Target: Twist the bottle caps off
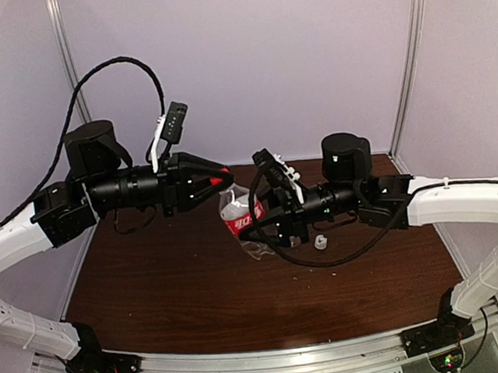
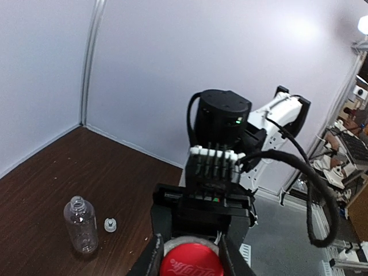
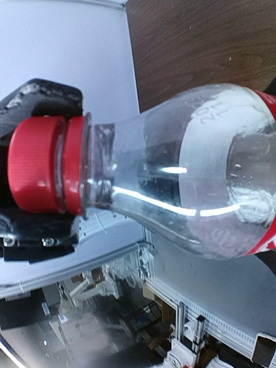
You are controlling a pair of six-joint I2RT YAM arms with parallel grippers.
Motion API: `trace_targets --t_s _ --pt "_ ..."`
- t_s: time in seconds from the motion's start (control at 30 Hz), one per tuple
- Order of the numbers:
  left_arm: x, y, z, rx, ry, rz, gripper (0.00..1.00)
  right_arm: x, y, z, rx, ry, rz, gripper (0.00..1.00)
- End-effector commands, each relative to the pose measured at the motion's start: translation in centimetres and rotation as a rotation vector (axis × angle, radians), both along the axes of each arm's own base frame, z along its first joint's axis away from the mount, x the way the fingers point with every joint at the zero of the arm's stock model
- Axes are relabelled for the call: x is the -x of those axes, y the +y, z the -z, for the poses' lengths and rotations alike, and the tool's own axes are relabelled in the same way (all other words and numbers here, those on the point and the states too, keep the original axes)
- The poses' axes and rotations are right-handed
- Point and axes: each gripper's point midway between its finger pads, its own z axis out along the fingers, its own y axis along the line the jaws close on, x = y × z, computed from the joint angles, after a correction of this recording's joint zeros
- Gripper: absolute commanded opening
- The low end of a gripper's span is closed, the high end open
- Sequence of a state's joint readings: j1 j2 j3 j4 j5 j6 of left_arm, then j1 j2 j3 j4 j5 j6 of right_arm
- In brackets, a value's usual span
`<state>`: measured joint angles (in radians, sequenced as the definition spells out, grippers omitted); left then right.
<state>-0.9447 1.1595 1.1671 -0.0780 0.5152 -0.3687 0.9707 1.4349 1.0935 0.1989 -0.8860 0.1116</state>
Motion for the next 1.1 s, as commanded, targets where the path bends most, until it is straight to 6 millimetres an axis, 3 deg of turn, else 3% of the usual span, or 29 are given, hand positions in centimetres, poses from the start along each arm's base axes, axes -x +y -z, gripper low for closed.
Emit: trace_targets --t_s 0.0,0.1,0.2,0.4,0.57,0.67,0.9,1.07 --pt "-5.3 1.9 -1.1 0.063 0.157 -0.377 0.1 -5.4 -0.5 0.4 0.055 -0.064 0.337 0.27" --pt "-7.2 2.7 -0.2 0.065 0.203 -0.54 0.16 -7.6 -1.0 0.7 0.061 -0.072 0.469 0.27" --pt "-8.0 2.6 0.3 0.06 0.215 -0.585 0.23 -8.3 -1.2 0.9 0.051 -0.068 0.514 0.27" --pt "-7.0 1.8 -0.9 0.081 0.142 -0.503 0.44 -7.7 -1.5 1.0 0.047 -0.079 0.487 0.27" --pt "-4.5 1.2 -2.5 0.083 0.031 -0.344 0.66 -6.1 -1.7 0.8 0.02 -0.082 0.386 0.27" --pt "-3.0 1.2 -3.0 0.073 -0.024 -0.256 0.74 -4.2 -1.8 0.5 -0.007 -0.072 0.266 0.27" --pt "0.0 1.7 -4.0 0.092 -0.118 -0.062 0.77 0.3 -1.7 -0.5 -0.064 -0.024 -0.028 0.28" --pt "2.3 0.9 -3.9 0.107 -0.149 0.113 0.75 2.1 -1.5 -1.5 -0.107 0.031 -0.166 0.28"
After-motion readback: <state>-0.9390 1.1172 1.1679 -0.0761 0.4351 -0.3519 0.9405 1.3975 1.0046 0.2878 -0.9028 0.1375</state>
